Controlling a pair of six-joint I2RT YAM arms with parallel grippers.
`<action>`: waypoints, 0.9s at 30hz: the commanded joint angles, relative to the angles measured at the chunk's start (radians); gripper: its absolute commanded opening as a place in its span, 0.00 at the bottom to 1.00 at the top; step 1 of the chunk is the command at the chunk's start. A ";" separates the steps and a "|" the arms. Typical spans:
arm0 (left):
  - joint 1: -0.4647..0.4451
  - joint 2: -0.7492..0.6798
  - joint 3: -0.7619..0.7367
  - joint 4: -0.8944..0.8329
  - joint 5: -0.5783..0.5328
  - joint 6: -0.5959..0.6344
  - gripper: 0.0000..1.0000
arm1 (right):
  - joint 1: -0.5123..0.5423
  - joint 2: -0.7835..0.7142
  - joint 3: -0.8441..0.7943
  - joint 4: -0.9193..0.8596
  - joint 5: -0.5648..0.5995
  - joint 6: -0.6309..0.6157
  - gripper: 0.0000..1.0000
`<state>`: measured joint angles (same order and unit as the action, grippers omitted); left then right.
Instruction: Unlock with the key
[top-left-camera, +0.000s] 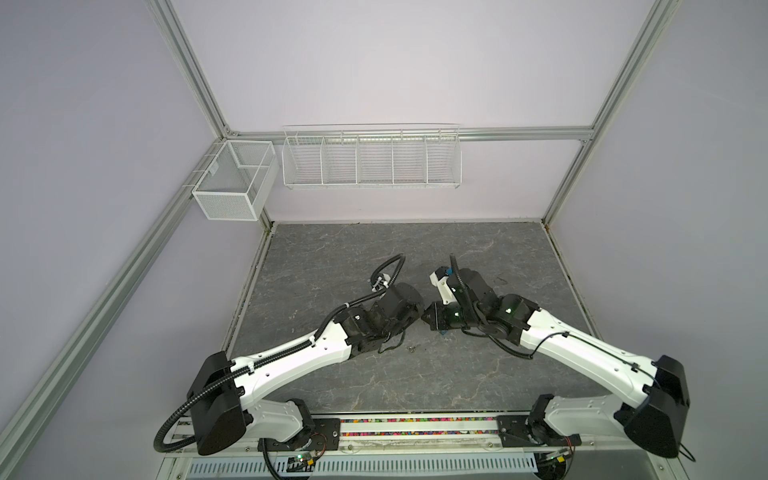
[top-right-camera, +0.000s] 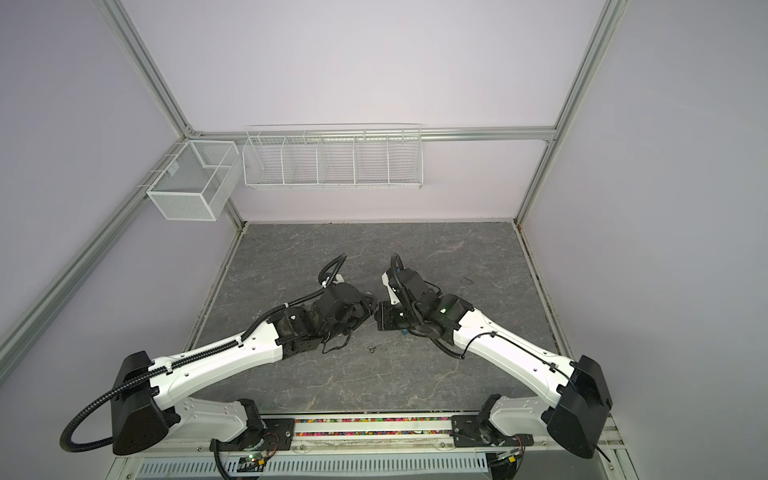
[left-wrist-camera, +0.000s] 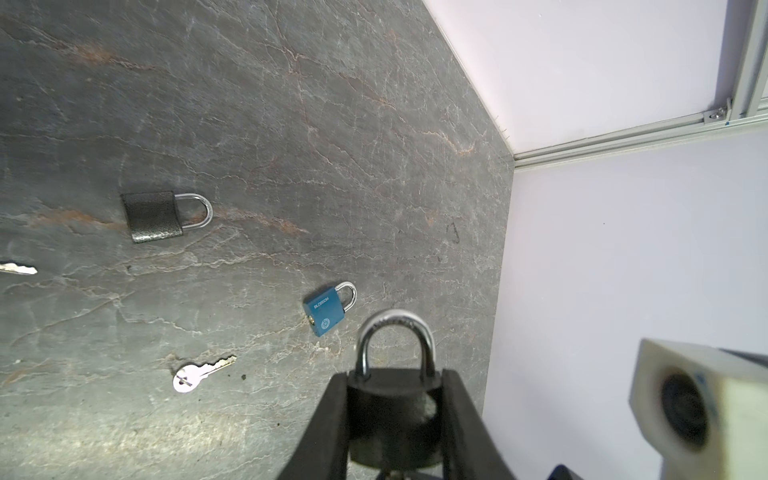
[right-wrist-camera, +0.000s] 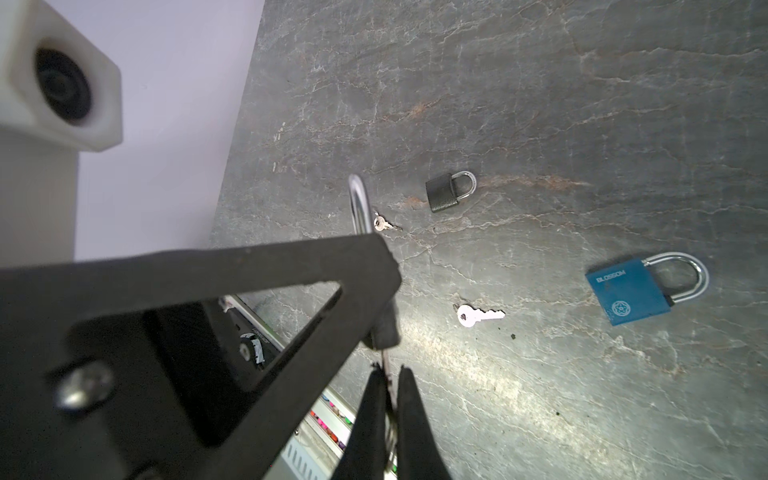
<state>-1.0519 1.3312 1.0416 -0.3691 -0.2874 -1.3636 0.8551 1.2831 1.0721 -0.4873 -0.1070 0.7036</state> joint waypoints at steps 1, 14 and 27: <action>-0.023 -0.012 -0.015 -0.017 0.113 0.010 0.00 | 0.008 -0.038 0.070 0.123 0.081 -0.033 0.07; -0.046 -0.049 -0.016 0.023 0.154 -0.008 0.00 | 0.010 -0.023 0.081 0.209 0.044 -0.037 0.07; -0.023 -0.114 -0.048 0.059 0.026 -0.018 0.00 | 0.018 -0.051 -0.007 0.112 0.010 -0.087 0.18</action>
<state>-1.0615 1.2415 1.0050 -0.3298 -0.2756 -1.3613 0.8700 1.2568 1.0920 -0.4690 -0.0807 0.6437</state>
